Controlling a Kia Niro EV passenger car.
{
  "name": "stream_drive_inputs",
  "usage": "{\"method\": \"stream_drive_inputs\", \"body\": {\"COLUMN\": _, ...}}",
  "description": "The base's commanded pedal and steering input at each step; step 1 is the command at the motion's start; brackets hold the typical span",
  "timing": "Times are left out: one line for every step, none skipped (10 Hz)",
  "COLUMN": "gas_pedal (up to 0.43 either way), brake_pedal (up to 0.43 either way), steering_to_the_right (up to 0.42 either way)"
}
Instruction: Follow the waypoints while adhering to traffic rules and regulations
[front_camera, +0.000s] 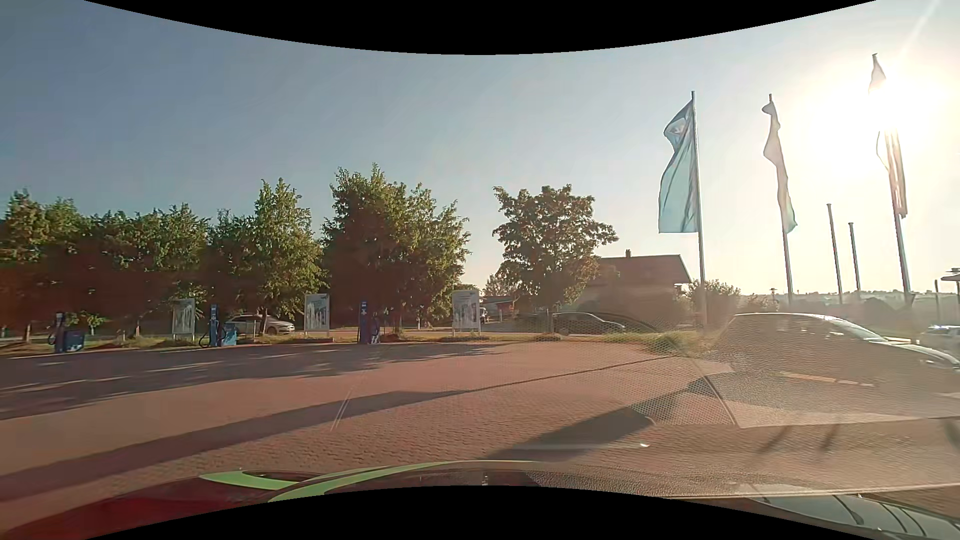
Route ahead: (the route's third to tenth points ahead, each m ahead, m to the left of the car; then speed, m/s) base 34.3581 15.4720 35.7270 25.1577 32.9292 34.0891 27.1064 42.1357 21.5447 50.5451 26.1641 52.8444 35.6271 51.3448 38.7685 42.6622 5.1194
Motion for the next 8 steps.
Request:
{"method": "stream_drive_inputs", "body": {"gas_pedal": 0.11, "brake_pedal": 0.0, "steering_to_the_right": -0.213}}
{"method": "stream_drive_inputs", "body": {"gas_pedal": 0.11, "brake_pedal": 0.0, "steering_to_the_right": -0.233}}
{"method": "stream_drive_inputs", "body": {"gas_pedal": 0.11, "brake_pedal": 0.0, "steering_to_the_right": -0.264}}
{"method": "stream_drive_inputs", "body": {"gas_pedal": 0.11, "brake_pedal": 0.0, "steering_to_the_right": -0.291}}
{"method": "stream_drive_inputs", "body": {"gas_pedal": 0.11, "brake_pedal": 0.0, "steering_to_the_right": -0.312}}
{"method": "stream_drive_inputs", "body": {"gas_pedal": 0.11, "brake_pedal": 0.0, "steering_to_the_right": -0.335}}
{"method": "stream_drive_inputs", "body": {"gas_pedal": 0.11, "brake_pedal": 0.0, "steering_to_the_right": -0.357}}
{"method": "stream_drive_inputs", "body": {"gas_pedal": 0.11, "brake_pedal": 0.0, "steering_to_the_right": -0.374}}
